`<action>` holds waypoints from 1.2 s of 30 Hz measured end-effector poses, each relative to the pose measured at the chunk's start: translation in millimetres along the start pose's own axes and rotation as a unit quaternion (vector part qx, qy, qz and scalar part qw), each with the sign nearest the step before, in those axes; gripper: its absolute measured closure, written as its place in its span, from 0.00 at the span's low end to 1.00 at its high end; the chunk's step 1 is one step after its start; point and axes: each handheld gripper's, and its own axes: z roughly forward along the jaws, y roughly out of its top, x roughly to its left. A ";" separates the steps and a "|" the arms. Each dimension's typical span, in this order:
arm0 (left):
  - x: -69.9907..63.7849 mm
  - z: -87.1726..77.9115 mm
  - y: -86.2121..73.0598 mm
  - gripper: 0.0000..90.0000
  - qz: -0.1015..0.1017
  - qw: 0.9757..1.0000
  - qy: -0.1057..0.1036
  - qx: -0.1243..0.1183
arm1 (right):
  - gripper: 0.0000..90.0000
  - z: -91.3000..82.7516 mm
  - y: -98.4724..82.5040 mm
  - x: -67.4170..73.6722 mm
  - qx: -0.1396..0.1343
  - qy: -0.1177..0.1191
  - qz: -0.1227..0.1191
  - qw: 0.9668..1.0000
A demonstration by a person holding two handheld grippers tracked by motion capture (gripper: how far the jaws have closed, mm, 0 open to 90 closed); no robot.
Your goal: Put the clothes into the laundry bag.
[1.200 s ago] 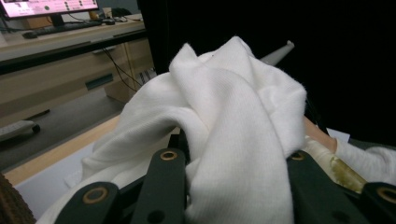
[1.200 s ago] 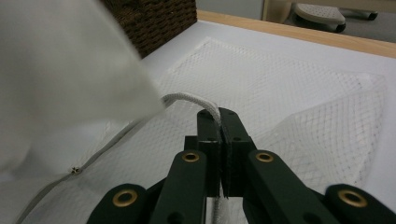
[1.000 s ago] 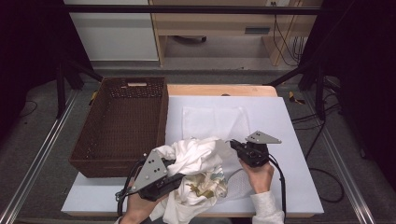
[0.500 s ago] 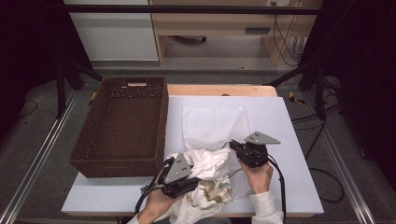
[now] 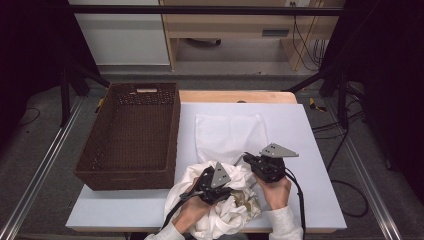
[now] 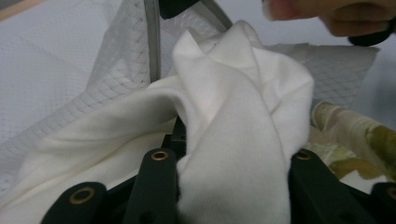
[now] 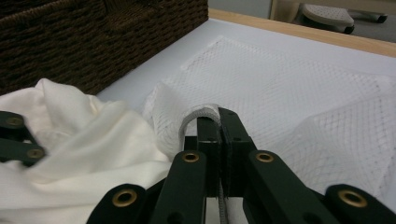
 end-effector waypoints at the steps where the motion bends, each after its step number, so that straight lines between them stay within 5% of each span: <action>1: 0.0 0.0 0.0 0.70 0.000 1.000 0.000 0.000 | 0.98 0.0 0.0 1.0 0.001 -0.001 -0.004 1.000; 5: 0.8 -5.6 -3.6 0.55 -0.010 1.000 -0.006 -0.017 | 0.98 -1.4 -1.8 2.0 0.005 -0.005 -0.009 1.000; 8: -1.7 -22.7 -1.1 0.38 -0.003 1.000 0.017 -0.016 | 0.98 -2.5 -3.8 -1.1 0.005 -0.007 -0.003 1.000; 11: -4.0 -37.4 -0.7 0.33 0.007 0.999 0.028 -0.018 | 0.98 -3.6 -4.5 -2.5 0.003 -0.009 0.000 1.000; 13: -4.7 -40.2 -0.8 0.34 0.008 0.999 0.027 -0.019 | 0.98 -3.7 -4.5 -2.6 0.002 -0.008 -0.001 1.000; 15: -5.8 -43.0 -1.3 0.45 0.010 0.999 0.027 -0.023 | 0.98 -3.4 -4.7 -1.5 0.005 -0.008 0.002 1.000; 18: -4.8 -33.1 -4.7 0.70 -0.024 0.999 0.006 -0.037 | 0.98 -2.5 -4.8 -1.0 0.004 -0.007 0.001 1.000; 21: -8.2 -19.4 -1.8 0.79 -0.028 0.999 -0.004 -0.038 | 0.98 -1.9 -4.7 -0.9 0.004 -0.004 0.002 1.000; 27: -19.4 -1.5 12.8 0.80 -0.006 1.000 0.005 -0.031 | 0.98 -1.5 -4.3 0.4 0.003 0.000 0.004 1.000; 31: -18.2 26.1 10.5 0.77 0.009 1.000 0.012 0.010 | 0.98 -4.3 -3.8 2.4 0.001 0.003 0.003 1.000; 36: -15.1 15.3 7.6 0.63 -0.001 1.000 0.007 -0.011 | 0.98 -5.7 -4.7 3.2 0.000 0.002 0.003 1.000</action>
